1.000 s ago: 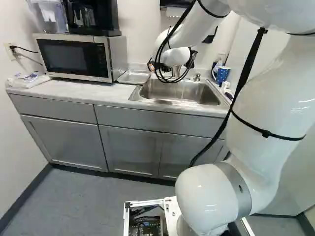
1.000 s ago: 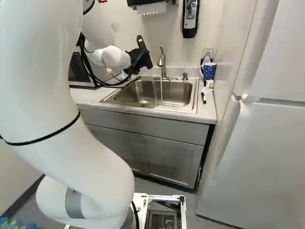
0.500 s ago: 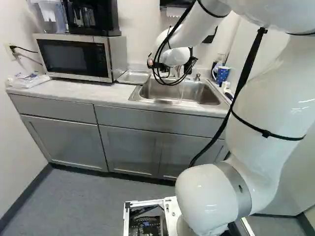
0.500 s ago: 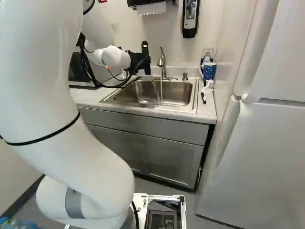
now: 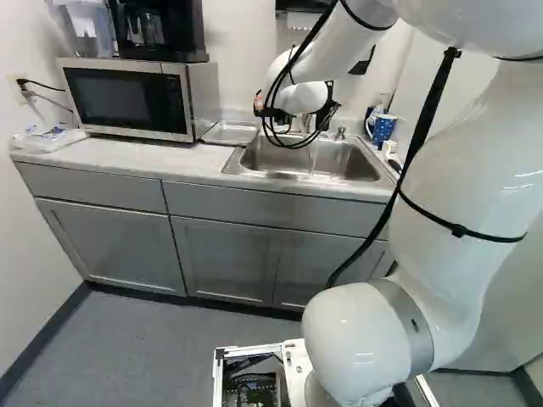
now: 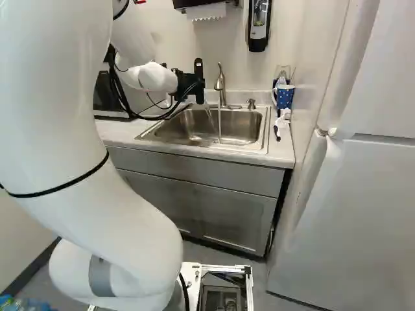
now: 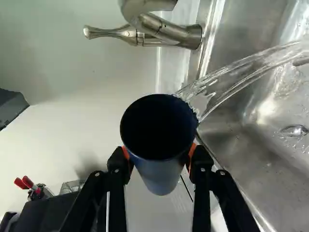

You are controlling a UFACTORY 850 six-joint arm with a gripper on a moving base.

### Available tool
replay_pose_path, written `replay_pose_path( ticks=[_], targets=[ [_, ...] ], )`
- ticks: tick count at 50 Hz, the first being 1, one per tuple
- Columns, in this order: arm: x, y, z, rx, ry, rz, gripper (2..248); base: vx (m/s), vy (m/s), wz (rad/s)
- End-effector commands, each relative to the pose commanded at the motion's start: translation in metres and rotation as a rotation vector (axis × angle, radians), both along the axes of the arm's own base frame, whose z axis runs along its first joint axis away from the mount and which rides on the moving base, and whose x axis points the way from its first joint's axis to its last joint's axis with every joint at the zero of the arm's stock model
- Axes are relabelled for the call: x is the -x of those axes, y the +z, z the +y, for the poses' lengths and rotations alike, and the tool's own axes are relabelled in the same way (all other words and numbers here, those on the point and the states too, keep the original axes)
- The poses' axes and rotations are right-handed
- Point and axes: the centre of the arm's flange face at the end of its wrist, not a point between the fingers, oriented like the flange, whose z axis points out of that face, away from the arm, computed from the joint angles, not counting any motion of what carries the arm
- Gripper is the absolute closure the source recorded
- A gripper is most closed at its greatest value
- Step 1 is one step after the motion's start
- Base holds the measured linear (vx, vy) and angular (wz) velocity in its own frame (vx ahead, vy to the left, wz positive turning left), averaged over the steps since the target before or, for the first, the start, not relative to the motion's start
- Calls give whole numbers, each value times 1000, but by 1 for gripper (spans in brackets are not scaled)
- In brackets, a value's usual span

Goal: Rinse the cup and place it in the tray

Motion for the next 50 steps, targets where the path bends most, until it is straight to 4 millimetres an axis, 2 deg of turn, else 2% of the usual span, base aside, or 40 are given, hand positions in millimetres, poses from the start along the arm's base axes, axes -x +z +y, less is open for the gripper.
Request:
replay_pose_path(
  ticks=[42,50],
  targets=[
    [0,0,0,0,0,0,126,0,0,0],
    [0,0,0,-47,-14,1,126,0,0,0]
  ],
)
